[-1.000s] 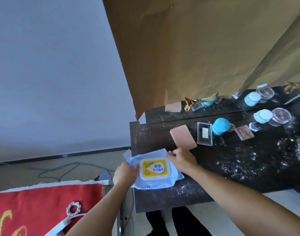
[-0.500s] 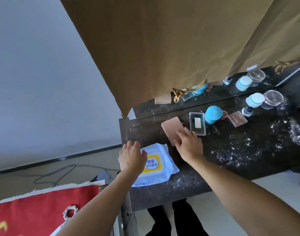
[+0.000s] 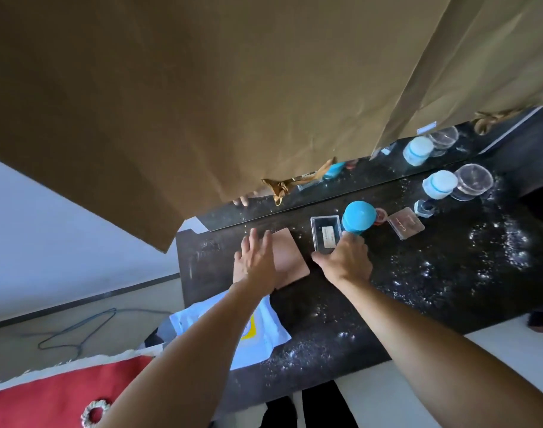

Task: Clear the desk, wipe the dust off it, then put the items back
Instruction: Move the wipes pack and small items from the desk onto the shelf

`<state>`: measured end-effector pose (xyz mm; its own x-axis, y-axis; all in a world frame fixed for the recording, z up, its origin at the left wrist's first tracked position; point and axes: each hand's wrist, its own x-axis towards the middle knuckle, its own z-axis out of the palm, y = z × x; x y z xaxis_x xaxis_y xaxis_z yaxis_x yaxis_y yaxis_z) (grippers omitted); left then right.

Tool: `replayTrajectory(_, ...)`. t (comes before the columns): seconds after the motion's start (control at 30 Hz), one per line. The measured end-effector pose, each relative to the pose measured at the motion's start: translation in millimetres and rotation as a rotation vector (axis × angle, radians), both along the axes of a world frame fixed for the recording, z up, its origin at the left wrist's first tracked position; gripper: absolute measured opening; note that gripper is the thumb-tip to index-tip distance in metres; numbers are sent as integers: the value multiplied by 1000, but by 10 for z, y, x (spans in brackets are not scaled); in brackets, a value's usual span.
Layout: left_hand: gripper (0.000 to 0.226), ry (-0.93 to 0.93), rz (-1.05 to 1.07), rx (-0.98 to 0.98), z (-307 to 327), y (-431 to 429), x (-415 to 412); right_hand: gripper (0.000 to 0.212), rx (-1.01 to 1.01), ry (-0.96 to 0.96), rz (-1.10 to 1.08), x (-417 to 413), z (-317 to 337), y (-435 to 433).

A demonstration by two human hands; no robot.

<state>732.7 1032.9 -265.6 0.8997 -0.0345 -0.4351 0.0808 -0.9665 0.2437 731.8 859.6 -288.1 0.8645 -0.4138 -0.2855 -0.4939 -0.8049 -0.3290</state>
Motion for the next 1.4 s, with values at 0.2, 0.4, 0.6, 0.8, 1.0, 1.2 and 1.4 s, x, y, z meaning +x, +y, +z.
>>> replayTrajectory(0.2, 124, 69, -231, 100, -19, -199, 208, 64, -112, -6, 176, -91, 24, -320)
replayTrajectory(0.4, 116, -44, -58, 111, 50, -336, -23, 57, 28, -94, 305, -129, 57, -416)
replayTrajectory(0.6, 50, -53, 121, -74, 365, -361, -109, 28, 82, -68, 333, -317, 243, -613)
replayTrajectory(0.8, 37, -90, 50, -336, 718, -553, -288, 29, 13, -158, 240, -790, 655, -1045)
replayTrajectory(1.0, 22, 8, 72, -573, 1163, -1252, -418, 35, -55, -262, 96, -1179, 1211, -1805)
replayTrajectory(1.2, 16, -38, 43, -702, 1651, -2146, -460, 34, -9, -431, -107, -1241, 1644, -2819)
replayTrajectory(1.4, 22, -77, 44, -830, 2015, -3359, -407, 34, 94, -552, -215, -1244, 1925, -4041)
